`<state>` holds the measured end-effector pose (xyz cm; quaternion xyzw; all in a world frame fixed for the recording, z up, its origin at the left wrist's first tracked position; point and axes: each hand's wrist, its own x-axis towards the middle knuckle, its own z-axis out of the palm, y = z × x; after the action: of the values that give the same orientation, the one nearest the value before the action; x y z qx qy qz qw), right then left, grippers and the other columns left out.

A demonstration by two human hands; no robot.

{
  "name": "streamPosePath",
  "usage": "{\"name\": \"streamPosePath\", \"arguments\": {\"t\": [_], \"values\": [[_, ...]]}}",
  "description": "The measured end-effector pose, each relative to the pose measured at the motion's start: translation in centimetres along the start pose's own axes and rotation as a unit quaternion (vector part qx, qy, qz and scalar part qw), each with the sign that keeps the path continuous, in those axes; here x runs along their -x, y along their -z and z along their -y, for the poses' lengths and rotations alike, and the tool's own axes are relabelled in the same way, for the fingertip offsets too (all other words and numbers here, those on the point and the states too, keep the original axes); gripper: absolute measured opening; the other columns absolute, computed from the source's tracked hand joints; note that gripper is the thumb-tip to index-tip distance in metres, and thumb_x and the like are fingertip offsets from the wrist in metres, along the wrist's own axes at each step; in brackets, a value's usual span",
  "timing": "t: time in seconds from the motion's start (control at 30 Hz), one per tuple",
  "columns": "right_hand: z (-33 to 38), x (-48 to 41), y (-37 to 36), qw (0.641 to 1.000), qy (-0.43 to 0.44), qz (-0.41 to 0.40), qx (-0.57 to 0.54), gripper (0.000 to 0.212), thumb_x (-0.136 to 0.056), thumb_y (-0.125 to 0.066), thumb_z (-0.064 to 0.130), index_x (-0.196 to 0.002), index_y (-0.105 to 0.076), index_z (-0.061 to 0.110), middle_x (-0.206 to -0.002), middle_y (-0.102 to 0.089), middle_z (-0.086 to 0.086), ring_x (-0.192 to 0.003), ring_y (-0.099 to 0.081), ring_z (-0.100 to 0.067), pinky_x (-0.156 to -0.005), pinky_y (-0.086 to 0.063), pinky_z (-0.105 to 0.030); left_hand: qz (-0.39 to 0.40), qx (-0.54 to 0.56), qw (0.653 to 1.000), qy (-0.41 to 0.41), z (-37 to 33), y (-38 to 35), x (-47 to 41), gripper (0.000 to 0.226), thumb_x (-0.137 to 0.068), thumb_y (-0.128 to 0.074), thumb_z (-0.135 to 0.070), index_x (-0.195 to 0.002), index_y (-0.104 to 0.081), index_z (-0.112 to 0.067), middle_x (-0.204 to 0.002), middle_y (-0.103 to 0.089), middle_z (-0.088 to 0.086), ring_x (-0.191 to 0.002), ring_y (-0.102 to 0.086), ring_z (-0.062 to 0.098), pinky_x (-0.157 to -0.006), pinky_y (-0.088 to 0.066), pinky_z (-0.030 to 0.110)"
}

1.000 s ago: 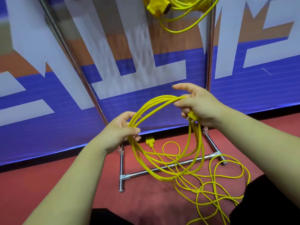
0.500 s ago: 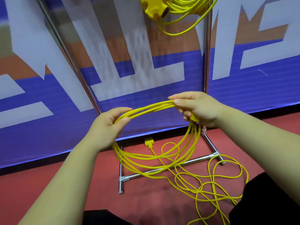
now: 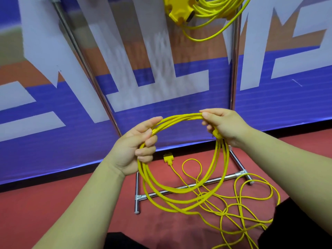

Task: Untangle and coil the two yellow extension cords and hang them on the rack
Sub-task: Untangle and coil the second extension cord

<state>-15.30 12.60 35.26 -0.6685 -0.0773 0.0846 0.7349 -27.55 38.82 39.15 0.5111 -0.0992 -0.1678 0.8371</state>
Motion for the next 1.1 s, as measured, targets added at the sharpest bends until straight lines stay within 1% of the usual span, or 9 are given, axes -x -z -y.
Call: {"name": "streamPosePath", "arguments": {"t": [0.07, 0.13, 0.2, 0.43, 0.63, 0.73, 0.83, 0.97, 1.1], "values": [[-0.4, 0.0, -0.2, 0.999, 0.013, -0.012, 0.05, 0.019, -0.093, -0.07, 0.024, -0.112, -0.075, 0.021, -0.097, -0.071, -0.006, -0.078, -0.063, -0.014, -0.063, -0.046, -0.028, -0.05, -0.009, 0.998, -0.039, -0.1, -0.9, -0.1, 0.029, -0.091, -0.066, -0.019, -0.119, -0.07, -0.023, -0.069, -0.042, -0.003, -0.04, -0.034, -0.002, -0.037, -0.03, 0.012], [-0.6, 0.2, -0.5, 0.986, 0.044, -0.024, 0.161, 0.033, -0.09, -0.073, 0.031, -0.123, -0.069, 0.028, -0.117, -0.066, 0.0, -0.103, -0.063, -0.009, -0.083, -0.047, -0.022, -0.107, -0.001, 0.991, -0.078, -0.3, -1.8, -0.1, 0.026, -0.095, -0.051, -0.017, -0.113, -0.07, -0.022, -0.069, -0.041, -0.003, -0.041, -0.033, -0.001, -0.037, -0.03, 0.012], [-0.6, 1.1, -1.2, 0.967, 0.038, -0.025, 0.25, 0.048, -0.086, -0.076, 0.038, -0.132, -0.062, 0.031, -0.124, -0.056, 0.004, -0.112, -0.057, -0.011, -0.091, -0.04, -0.025, -0.157, 0.005, 0.98, -0.119, -0.5, -2.4, -0.2, 0.025, -0.096, -0.048, -0.017, -0.111, -0.067, -0.023, -0.068, -0.042, -0.003, -0.043, -0.034, 0.001, -0.039, -0.033, 0.013], [-4.0, 5.8, -5.3, 0.96, -0.029, 0.135, 0.242, 0.035, -0.081, -0.08, 0.021, -0.104, -0.053, 0.015, -0.092, -0.072, -0.009, -0.074, -0.06, -0.017, -0.067, -0.044, -0.03, -0.294, 0.092, 0.929, -0.205, -1.1, -1.1, -1.3, 0.024, -0.106, -0.041, -0.013, -0.114, -0.061, -0.023, -0.067, -0.046, -0.004, -0.046, -0.042, 0.002, -0.045, -0.04, 0.014], [-9.2, 6.2, -6.3, 0.899, -0.07, 0.248, 0.355, 0.053, -0.079, -0.08, 0.023, -0.115, -0.041, 0.02, -0.116, -0.056, 0.002, -0.079, -0.052, -0.007, -0.07, -0.045, -0.024, -0.362, 0.191, 0.883, -0.228, -1.6, 0.8, -1.2, 0.025, -0.106, -0.039, -0.009, -0.113, -0.06, -0.018, -0.068, -0.041, -0.004, -0.044, -0.037, 0.001, -0.041, -0.035, 0.013], [-11.0, 6.2, -6.3, 0.901, -0.091, 0.263, 0.332, 0.057, -0.081, -0.078, 0.019, -0.115, -0.033, 0.02, -0.108, -0.062, -0.002, -0.078, -0.056, -0.009, -0.074, -0.052, -0.034, -0.375, 0.231, 0.867, -0.234, -1.9, 1.7, -0.8, 0.024, -0.106, -0.039, -0.009, -0.112, -0.061, -0.016, -0.066, -0.039, -0.005, -0.043, -0.037, 0.002, -0.041, -0.035, 0.014], [-10.8, 5.9, -6.3, 0.918, -0.101, 0.26, 0.282, 0.043, -0.091, -0.069, 0.011, -0.117, -0.035, 0.013, -0.079, -0.067, 0.0, -0.055, -0.053, -0.007, -0.049, -0.043, -0.021, -0.391, 0.237, 0.858, -0.235, -2.3, 2.7, -0.2, 0.023, -0.106, -0.039, -0.011, -0.113, -0.061, -0.017, -0.063, -0.043, -0.004, -0.043, -0.037, 0.002, -0.039, -0.033, 0.014], [-8.4, 4.4, -4.9, 0.942, -0.124, 0.251, 0.187, 0.037, -0.085, -0.074, 0.005, -0.107, -0.045, 0.01, -0.056, -0.053, 0.005, -0.049, -0.039, -0.014, -0.045, -0.025, -0.027, -0.414, 0.076, 0.888, -0.187, -2.2, 4.5, 0.7, 0.02, -0.104, -0.044, -0.013, -0.108, -0.063, -0.018, -0.064, -0.044, -0.003, -0.042, -0.03, 0.003, -0.038, -0.026, 0.014], [-6.4, 3.4, -3.5, 0.953, -0.127, 0.233, 0.144, 0.02, -0.074, -0.077, 0.001, -0.087, -0.063, 0.008, -0.061, -0.052, -0.007, -0.053, -0.046, -0.017, -0.055, -0.032, -0.029, -0.404, -0.201, 0.889, -0.084, -0.5, 4.5, 0.6, 0.008, -0.095, -0.064, -0.014, -0.097, -0.073, -0.013, -0.066, -0.044, -0.003, -0.044, -0.027, 0.007, -0.038, -0.023, 0.017]]}}
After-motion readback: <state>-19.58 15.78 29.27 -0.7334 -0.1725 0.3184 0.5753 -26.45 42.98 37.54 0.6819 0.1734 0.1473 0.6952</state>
